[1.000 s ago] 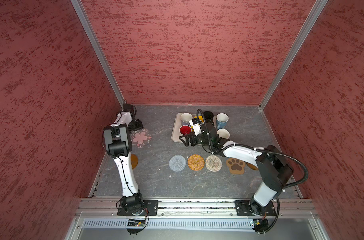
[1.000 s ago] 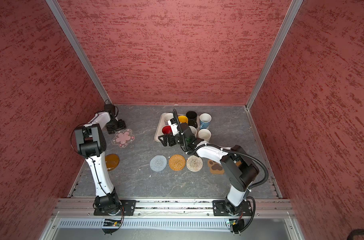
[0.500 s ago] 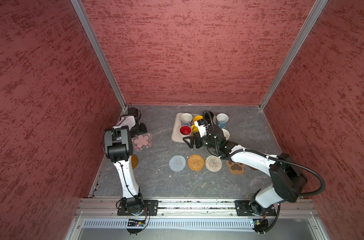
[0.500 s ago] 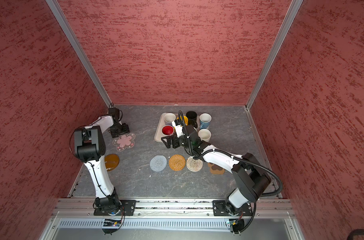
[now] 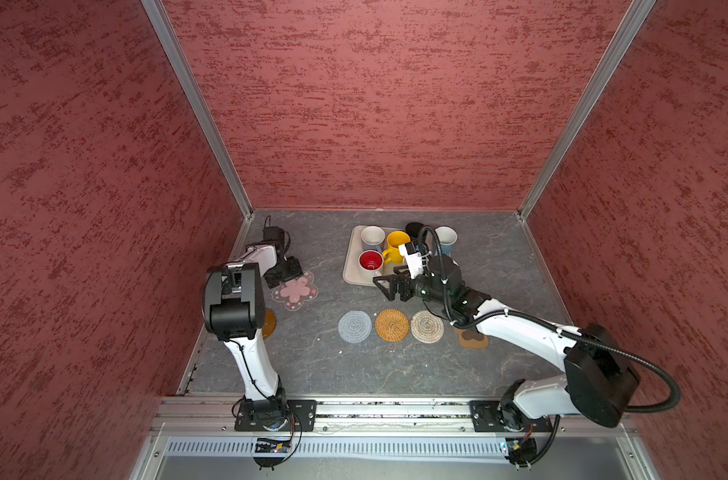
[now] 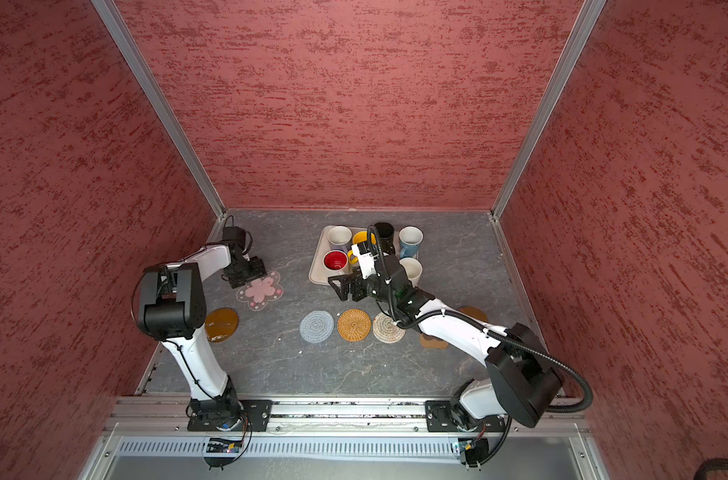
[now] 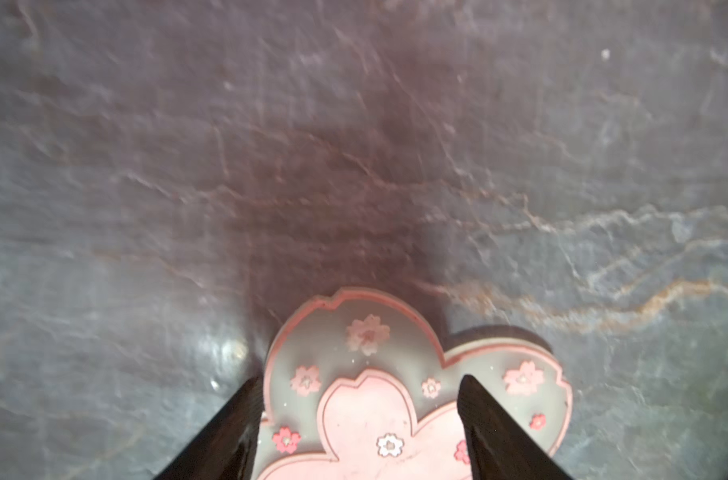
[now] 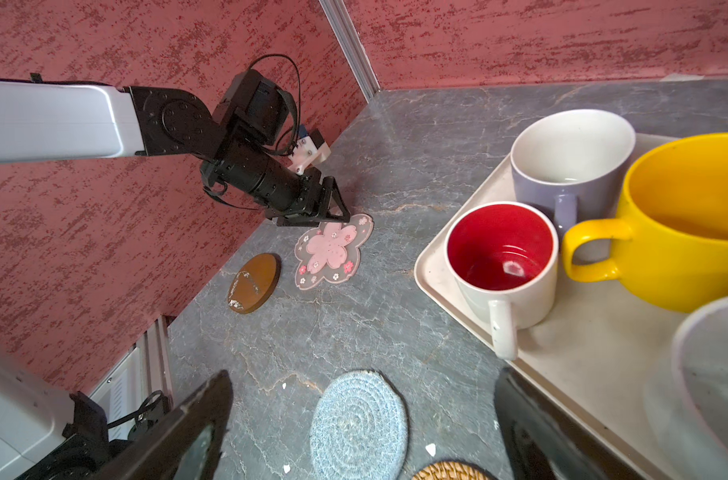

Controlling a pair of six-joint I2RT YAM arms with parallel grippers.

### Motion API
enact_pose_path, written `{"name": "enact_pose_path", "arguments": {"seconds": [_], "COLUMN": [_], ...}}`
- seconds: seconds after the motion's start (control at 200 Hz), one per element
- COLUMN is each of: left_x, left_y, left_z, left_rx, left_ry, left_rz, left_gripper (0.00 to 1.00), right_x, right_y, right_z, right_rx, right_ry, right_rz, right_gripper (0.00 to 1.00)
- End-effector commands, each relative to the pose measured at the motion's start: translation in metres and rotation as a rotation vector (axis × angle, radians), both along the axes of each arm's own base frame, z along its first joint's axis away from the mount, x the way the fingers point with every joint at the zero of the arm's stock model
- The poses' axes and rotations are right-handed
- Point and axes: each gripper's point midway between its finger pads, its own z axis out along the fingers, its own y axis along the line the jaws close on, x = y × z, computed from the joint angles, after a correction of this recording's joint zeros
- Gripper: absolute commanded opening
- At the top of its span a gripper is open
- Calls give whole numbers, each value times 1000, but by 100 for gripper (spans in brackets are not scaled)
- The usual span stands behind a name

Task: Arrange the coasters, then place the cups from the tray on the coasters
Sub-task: 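Slide the pink flower coaster with the left gripper toward the grey woven coaster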

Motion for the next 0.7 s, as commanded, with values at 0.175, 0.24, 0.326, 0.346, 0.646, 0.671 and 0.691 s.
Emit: {"name": "enact_pose_path", "arguments": {"seconds": [0.175,0.24,0.326,0.346,0.646,0.671,0.691], "left_x": [-26,-31,-36,-38,-64,-66,-68], "left_y": [-41,-45,-48,-49,-46,-46,-47], "left_z": [-11,-11,-12,-12,-11,-11,-10], "left_rx": [-1,12,29,35,59,58,58], "left_ry": [53,59,66,68,73,72,71], "left_rz": [-69,-88,-109,-114,-121,-116,-117], "left_gripper": [73,73,72,72,69,69,69], "right_x": [-10,-13,-16,-17,-27,-28,-29], "right_y": [-17,-19,-23,-23,-33,-32,-33], "right_z": [8,10,11,11,13,13,13], "right_rx": [20,26,30,31,55,57,59], "right_ry": [-22,-24,-25,-24,-25,-23,-21], "right_rz": [-32,-36,-39,-39,-51,-48,-47], "right_gripper": [99,99,99,99,99,99,99]}}
